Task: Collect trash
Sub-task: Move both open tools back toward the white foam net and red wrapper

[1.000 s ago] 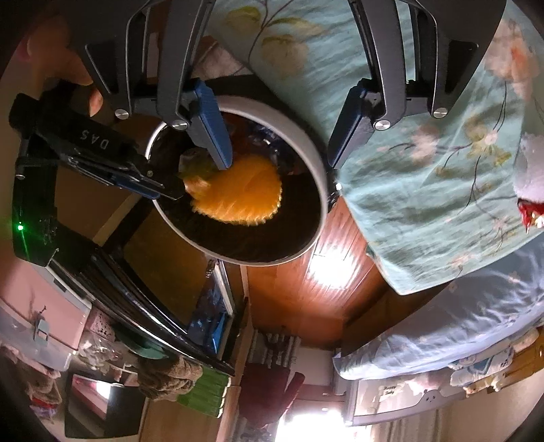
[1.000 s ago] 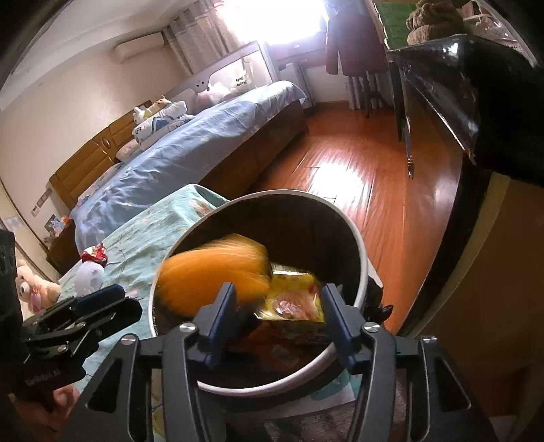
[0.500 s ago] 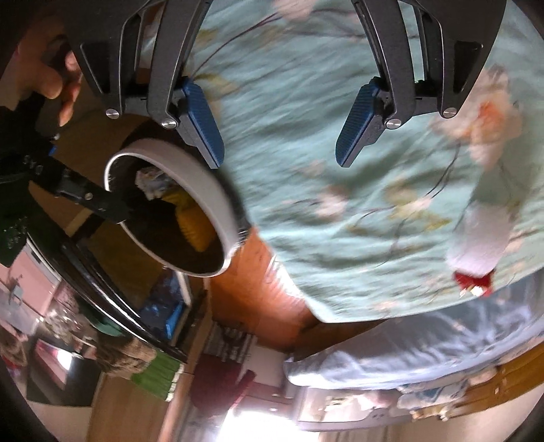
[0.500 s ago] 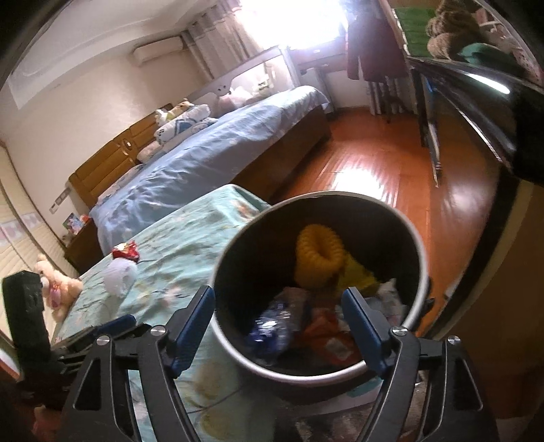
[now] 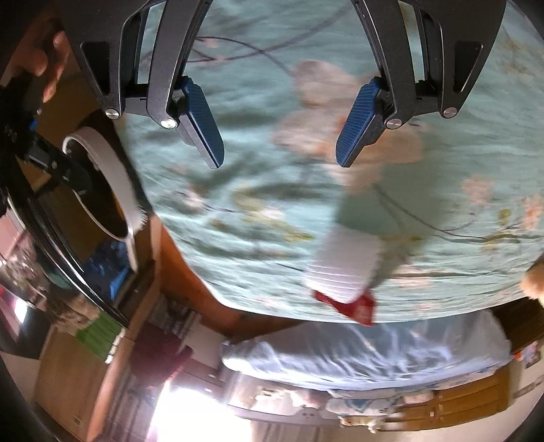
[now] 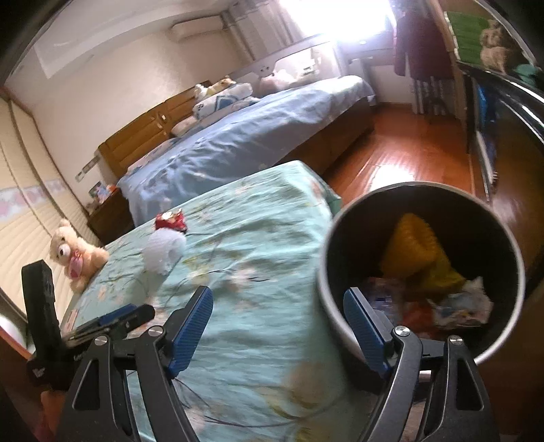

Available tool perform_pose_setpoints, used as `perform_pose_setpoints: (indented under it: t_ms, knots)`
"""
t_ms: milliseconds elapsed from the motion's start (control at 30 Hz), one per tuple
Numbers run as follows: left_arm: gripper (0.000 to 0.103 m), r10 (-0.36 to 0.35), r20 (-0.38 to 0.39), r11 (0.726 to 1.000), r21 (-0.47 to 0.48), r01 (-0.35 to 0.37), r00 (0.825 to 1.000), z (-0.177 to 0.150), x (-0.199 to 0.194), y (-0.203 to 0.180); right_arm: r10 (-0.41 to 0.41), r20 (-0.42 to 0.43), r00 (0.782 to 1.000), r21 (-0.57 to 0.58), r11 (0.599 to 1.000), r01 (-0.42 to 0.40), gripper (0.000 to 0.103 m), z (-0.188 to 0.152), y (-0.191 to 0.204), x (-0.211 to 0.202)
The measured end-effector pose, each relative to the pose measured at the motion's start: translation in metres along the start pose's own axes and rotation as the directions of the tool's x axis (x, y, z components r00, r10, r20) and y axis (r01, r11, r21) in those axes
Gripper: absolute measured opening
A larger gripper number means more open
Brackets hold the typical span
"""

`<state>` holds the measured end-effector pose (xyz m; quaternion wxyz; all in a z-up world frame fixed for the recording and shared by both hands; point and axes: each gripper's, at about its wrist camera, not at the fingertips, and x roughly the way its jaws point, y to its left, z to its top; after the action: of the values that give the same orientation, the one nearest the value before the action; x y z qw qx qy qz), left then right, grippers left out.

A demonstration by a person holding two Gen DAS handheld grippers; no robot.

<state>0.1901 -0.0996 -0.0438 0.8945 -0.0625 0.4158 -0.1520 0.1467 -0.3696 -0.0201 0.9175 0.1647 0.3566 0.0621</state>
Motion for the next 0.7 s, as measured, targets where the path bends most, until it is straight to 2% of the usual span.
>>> perform_pose_setpoints:
  t_ms: [200, 567, 633, 667, 700]
  knots:
    - [0.073, 0.044, 0.018, 0.999, -0.03, -0.043, 0.999, 0.015, 0.009, 0.031, 0.04, -0.038, 0.998, -0.019, 0.999, -0.041, 0.086, 0.0, 0.024, 0.023]
    - [0.073, 0.078, 0.002, 0.996, 0.043, -0.078, 0.997, 0.055, 0.06, 0.045, 0.078, -0.058, 0.995, -0.02, 0.997, -0.08, 0.086, 0.016, 0.05, 0.06]
    - [0.065, 0.075, 0.0, 0.996, 0.05, -0.075, 0.997, 0.055, 0.065, 0.046, 0.087, -0.062, 0.994, -0.014, 0.996, -0.088, 0.086, 0.021, 0.053, 0.069]
    - [0.051, 0.067, -0.006, 0.996, 0.053, -0.066, 0.998, 0.055, 0.066, 0.046, 0.09, -0.064, 0.994, -0.013, 0.996, -0.091, 0.086, 0.023, 0.053, 0.071]
    - [0.043, 0.054, -0.017, 0.997, 0.055, -0.053, 0.998, 0.055, 0.068, 0.047, 0.095, -0.067, 0.993, -0.013, 0.995, -0.096, 0.086, 0.024, 0.054, 0.075]
